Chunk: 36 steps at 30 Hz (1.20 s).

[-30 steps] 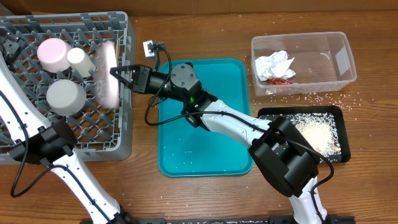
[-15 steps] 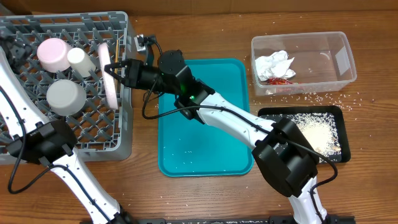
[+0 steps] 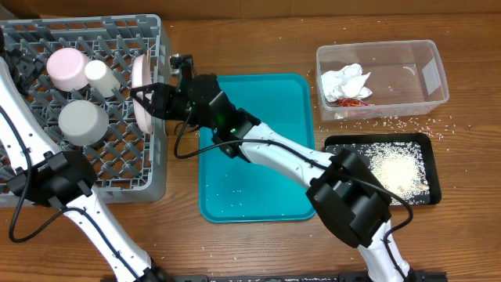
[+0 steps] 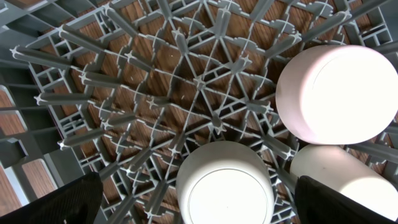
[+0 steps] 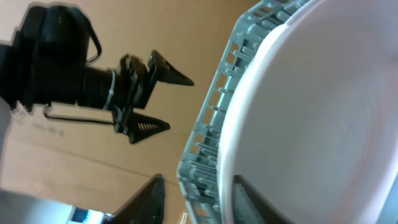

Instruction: Sort waste into correct bins and load items into the dishwasher

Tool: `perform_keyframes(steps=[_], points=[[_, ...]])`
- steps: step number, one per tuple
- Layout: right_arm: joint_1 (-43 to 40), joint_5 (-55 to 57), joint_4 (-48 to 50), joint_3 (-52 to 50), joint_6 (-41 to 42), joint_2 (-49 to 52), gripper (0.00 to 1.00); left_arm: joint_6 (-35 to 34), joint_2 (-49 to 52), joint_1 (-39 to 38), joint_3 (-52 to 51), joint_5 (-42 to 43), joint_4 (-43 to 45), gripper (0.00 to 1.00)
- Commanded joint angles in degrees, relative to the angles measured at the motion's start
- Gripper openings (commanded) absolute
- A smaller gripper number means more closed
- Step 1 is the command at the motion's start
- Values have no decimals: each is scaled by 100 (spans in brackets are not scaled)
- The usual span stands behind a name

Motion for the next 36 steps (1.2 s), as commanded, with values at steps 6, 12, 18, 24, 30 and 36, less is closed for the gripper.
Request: perform_keyframes(steps=[6,12,18,24,30,36], points=[[-170,66,-299,514,-704,-94,95,-114,-44,-28,0,455,-31,100],[-645,-212,-2085,1399,-1340,-468,100,142,-61,-26,22,1167,-31,100],[-1733,-131,-4284,2050,-1613,-1211,100,389,-372,-28,138,1360,-7,100],[-2957,-33,-6085,2135,-2389,-1985,100,498,-986,-68,575,1504,72,100],[-3687,866,-7665,2135,-2612,-2581,100,1268,-1729,-313,645,1985,50,100],[-3842,1375,-8974,2135,-2975,-3309,100,1532,-2315,-614,645,2549,-31,100]])
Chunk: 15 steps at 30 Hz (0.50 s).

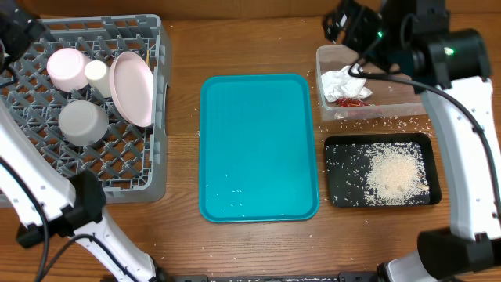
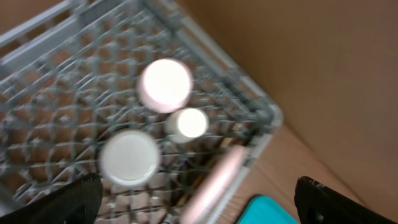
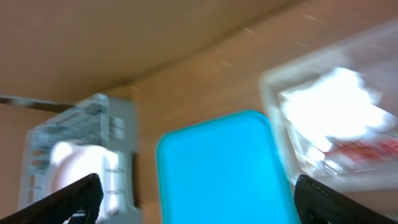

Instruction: Sort waste into correct bins and load items into the dishwasher

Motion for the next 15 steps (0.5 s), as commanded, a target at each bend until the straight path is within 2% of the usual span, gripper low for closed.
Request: perform_keyframes(steps=[1,7,15], points=[[-31,422,-433,94,-280,-640,100,483,-313,-166,39,710,-28,100],[-31,955,-1703,63,-378,-1663,100,623,-802,-350,39,1338,-28,100],[-31,1488,-2723,-4,-376,-3067,100,623,-892,-372,39,1331,-28,100]])
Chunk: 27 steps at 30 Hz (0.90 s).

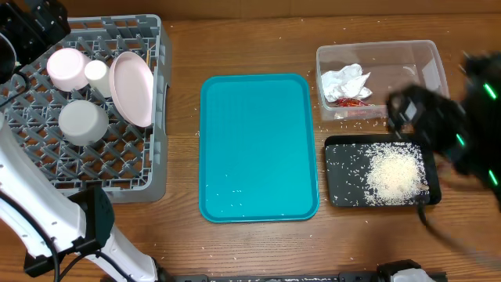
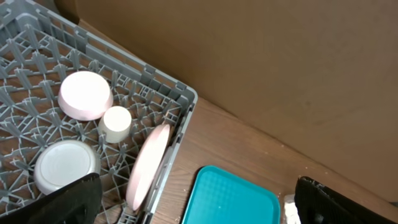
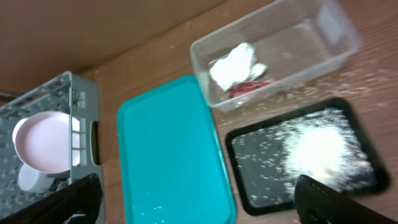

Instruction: Sort waste into correct bins and load items into the dishwasher

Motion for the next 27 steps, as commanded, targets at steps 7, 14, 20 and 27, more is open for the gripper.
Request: perform_keyframes(steps=[7,14,20,27], points=[[-15,468,-481,-2,-22,-1388,100,144,-50,-35,33,131,-11,100],[-15,243,-481,0,-22,-1718,100,144,-50,-37,33,133,-11,100],[-15,247,-481,0,-26,-1716,100,144,-50,-37,33,133,-11,100],[-9,-168,-483,-2,-1237,-1799,100,142,-50,-37,33,133,-11,100]])
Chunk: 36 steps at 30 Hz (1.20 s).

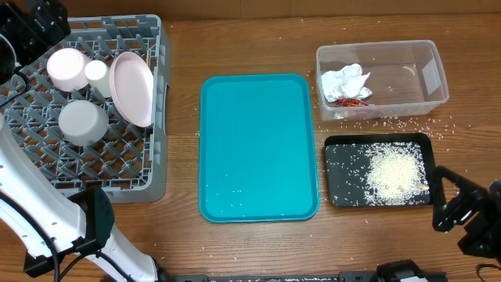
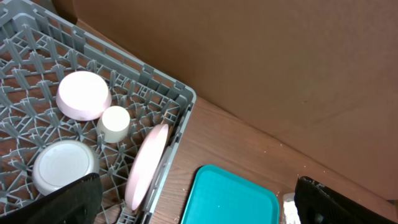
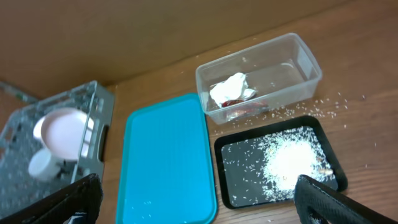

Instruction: Sort waste into correct bins and load items into the dishwasher

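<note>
The grey dish rack (image 1: 149, 117) at the left holds a pink bowl (image 1: 66, 68), a small cream cup (image 1: 98, 73), a pale grey cup (image 1: 82, 121) and a pink plate (image 1: 131, 88) leaning on edge. The clear bin (image 1: 427, 74) holds crumpled white paper (image 1: 344, 80) and a red wrapper (image 1: 352, 100). Rice lies heaped in the black tray (image 1: 337, 192). My left gripper (image 1: 35, 27) hangs open high over the rack's back left corner, its fingers (image 2: 74, 202) wide apart. At the table's front right corner, my right gripper (image 1: 463, 215) is open and holds nothing.
An empty teal tray (image 1: 258, 145) lies in the middle between the rack and the bins. Loose rice grains (image 1: 407, 123) are scattered on the wooden table around the clear bin and the black tray. A brown cardboard wall (image 2: 249, 50) stands behind the table.
My right arm was a blur over the table's right side beside the bin and black tray. It is now down at the front right corner. The left gripper has barely moved.
First my right gripper was at the rack's right edge with the pink plate, the left low inside the rack over the cups. Then the plate leaned in the rack, the right gripper was over the clear bin, the left raised. Now both are open and clear.
</note>
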Tool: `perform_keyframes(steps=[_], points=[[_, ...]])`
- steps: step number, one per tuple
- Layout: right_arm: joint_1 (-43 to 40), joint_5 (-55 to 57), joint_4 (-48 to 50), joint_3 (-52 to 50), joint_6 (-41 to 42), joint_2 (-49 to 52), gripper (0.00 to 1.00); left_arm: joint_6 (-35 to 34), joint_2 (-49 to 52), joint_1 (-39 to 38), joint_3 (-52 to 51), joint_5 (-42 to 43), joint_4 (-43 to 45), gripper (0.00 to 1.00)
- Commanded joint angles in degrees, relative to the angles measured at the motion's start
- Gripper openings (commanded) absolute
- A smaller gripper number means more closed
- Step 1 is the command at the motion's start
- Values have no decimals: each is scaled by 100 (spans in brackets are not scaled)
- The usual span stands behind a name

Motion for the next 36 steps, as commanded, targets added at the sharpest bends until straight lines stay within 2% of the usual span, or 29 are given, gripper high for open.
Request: perform_keyframes(steps=[1,6,11,20,21,31,36], points=[[20,-282,17,-2,-570,-116,100,129,-42,-37,33,94,-9,100],[-162,-262,17,-361,-575,-457,100,129,-42,-35,33,94,-9,100],[-643,-319,498,-1773,-579,-1353,100,129,-42,-37,33,94,-9,100],[-776,-813,3980,-5534,-1220,-3665,100,129,-42,-35,33,92,-9,100],[-778,-841,4638,-6264,-1220,-3991,100,129,-42,-35,33,92,-9,100],[-774,-1134,8124,-9396,-1217,-4719,100,129,-42,-37,33,94,-9,100],[-769,-1132,9442,-10570,-1217,-5204,100,127,-42,-35,33,92,-9,100]])
